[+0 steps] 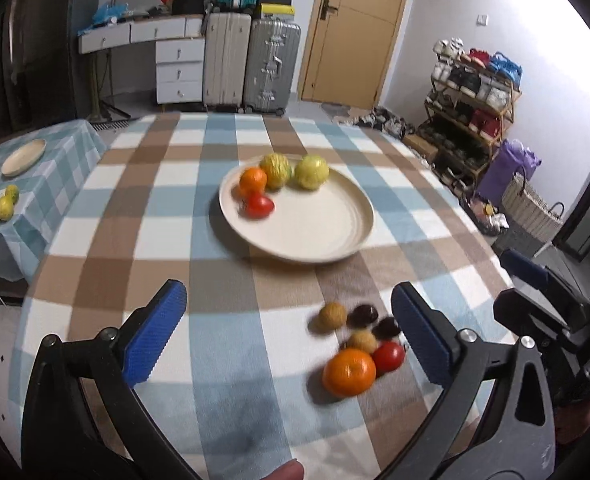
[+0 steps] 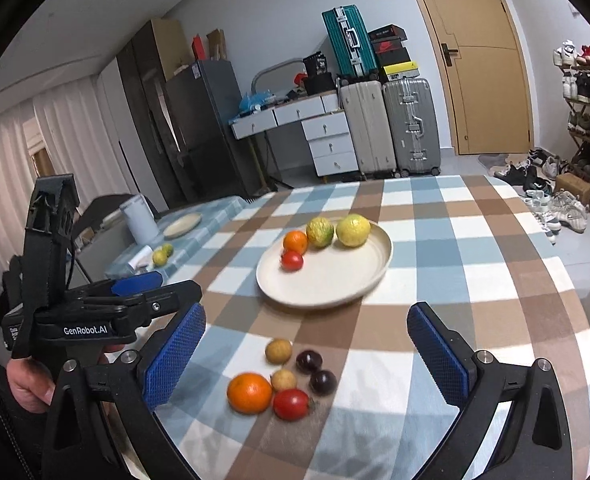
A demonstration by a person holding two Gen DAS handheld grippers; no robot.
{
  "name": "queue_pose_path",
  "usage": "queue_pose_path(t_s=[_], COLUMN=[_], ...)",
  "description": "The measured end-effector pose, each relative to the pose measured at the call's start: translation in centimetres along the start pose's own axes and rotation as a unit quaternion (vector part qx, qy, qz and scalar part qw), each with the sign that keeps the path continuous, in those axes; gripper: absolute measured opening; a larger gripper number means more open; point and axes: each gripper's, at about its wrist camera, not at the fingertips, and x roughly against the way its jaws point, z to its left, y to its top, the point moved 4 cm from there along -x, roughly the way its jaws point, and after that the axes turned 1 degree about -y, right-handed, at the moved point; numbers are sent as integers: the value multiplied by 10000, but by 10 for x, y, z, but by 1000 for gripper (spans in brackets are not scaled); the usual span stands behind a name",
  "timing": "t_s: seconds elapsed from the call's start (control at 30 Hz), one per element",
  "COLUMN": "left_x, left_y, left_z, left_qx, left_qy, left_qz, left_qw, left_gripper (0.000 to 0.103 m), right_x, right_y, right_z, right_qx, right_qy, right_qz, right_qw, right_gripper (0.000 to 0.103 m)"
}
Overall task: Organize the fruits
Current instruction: 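Withdraw both tools from the plate toward the remaining fruits, then grasp the second orange with the left gripper and lift it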
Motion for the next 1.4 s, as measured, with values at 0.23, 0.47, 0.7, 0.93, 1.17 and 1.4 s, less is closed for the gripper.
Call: queue_pose_path(t_s=[0.23, 0.47, 0.7, 0.93, 1.17, 1.4], left_x=[-18, -36, -49, -59, -65, -66], left_y=[-36, -55, -59, -59, -63, -66], left_z=[0, 5, -4, -15, -14, -14], left_qx=[7, 241, 205, 26, 29, 126], left_qy=[-320, -706, -1050, -1358, -1530, -1747], left_qz=[429, 718, 857, 1013, 1163, 1162], left_qw=[9986, 9946, 9906, 9855, 9814, 9777], left_gripper=[102, 102, 99, 72, 47, 38], right_x=[10, 8, 5, 7, 1, -1], right_y=[-25, -50, -67, -61, -58, -57], right_z=[8, 3, -7, -11, -13, -9], right_qx=[177, 4, -207, -167, -231, -220], right_qy=[-42, -88, -183, -241, -171, -124], right_qz=[-37, 110, 271, 171, 169, 174], right_qw=[9998, 9999, 9993, 9994, 9994, 9995], right_gripper=[103, 103, 103, 103, 103, 103])
